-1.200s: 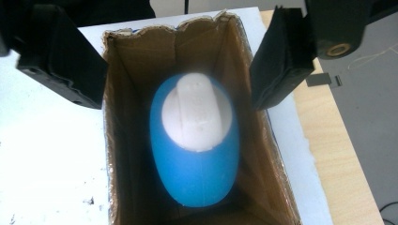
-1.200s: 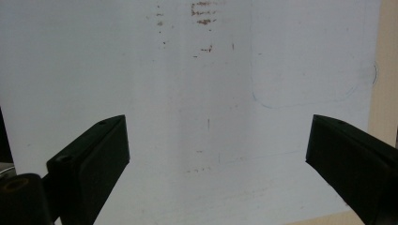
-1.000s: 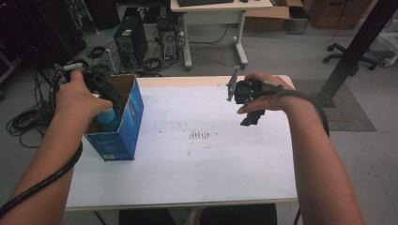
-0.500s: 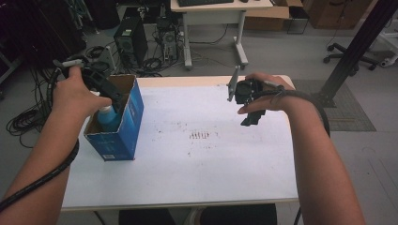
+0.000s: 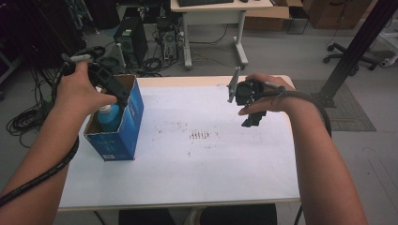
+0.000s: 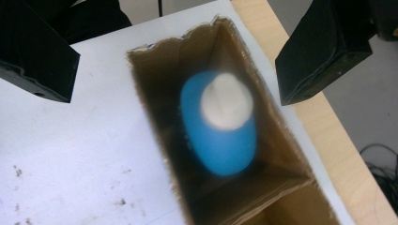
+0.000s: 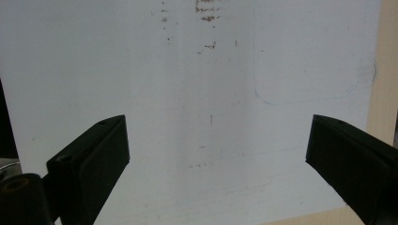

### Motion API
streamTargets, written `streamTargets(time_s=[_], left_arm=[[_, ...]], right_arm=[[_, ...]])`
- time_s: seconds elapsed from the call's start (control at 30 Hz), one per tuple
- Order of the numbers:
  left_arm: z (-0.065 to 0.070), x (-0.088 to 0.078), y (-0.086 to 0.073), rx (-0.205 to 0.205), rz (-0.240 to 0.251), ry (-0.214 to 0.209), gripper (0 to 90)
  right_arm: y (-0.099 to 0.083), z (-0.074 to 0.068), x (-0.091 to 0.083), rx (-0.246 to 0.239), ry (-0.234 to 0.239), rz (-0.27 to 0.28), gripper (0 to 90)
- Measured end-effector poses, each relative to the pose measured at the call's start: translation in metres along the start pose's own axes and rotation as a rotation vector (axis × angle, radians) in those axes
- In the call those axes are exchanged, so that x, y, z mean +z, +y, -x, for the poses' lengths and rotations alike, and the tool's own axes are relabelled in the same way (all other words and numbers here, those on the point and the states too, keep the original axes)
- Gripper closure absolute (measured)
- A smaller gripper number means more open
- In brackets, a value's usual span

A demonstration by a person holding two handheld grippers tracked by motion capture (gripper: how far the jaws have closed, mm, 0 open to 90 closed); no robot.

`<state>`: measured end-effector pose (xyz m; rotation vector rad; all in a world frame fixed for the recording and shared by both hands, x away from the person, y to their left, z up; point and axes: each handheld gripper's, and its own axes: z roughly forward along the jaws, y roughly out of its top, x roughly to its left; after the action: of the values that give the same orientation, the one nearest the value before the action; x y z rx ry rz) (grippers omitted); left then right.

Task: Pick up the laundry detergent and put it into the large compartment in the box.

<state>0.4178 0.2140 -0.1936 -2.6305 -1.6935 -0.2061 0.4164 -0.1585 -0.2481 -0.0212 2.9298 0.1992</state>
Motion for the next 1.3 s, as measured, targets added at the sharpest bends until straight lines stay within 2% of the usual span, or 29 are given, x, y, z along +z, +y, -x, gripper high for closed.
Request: streamTargets(time_s=[0.13,0.43,0.53,0.67,0.8,0.87,0.93,1.13,1.3], left_arm=[[0.009,-0.004,0.004,0.036,0.004,0.007,0.2],[0.034,-0.011,0.017,0.159,0.023,0.014,0.2],[0.042,-0.012,0.021,0.195,0.029,0.011,0.2],[0.05,-0.011,0.027,0.236,0.035,-0.017,0.2],[0.06,-0.01,0.033,0.328,0.027,-0.027,0.2],[0.067,-0.01,0.035,0.389,0.025,-0.008,0.2],[0.072,-0.01,0.037,0.43,0.007,0.0,0.2],[0.092,-0.009,0.041,0.592,0.033,-0.004,0.2],[0.103,-0.007,0.045,0.667,0.041,-0.019,0.2]], right_arm=[[-0.001,0.0,0.0,0.001,0.002,-0.005,6.2],[-0.001,-0.001,0.001,-0.005,0.006,-0.011,6.2],[-0.002,-0.001,0.001,-0.007,0.007,-0.013,6.2],[-0.002,-0.002,0.001,-0.005,0.011,-0.014,6.2],[-0.003,-0.002,0.002,-0.003,0.015,-0.014,6.1],[-0.003,-0.002,0.003,-0.005,0.017,-0.015,6.1],[-0.003,-0.002,0.003,-0.005,0.02,-0.016,6.1],[-0.003,-0.001,0.005,0.003,0.027,-0.016,6.1],[-0.003,-0.001,0.006,0.004,0.032,-0.023,6.1]])
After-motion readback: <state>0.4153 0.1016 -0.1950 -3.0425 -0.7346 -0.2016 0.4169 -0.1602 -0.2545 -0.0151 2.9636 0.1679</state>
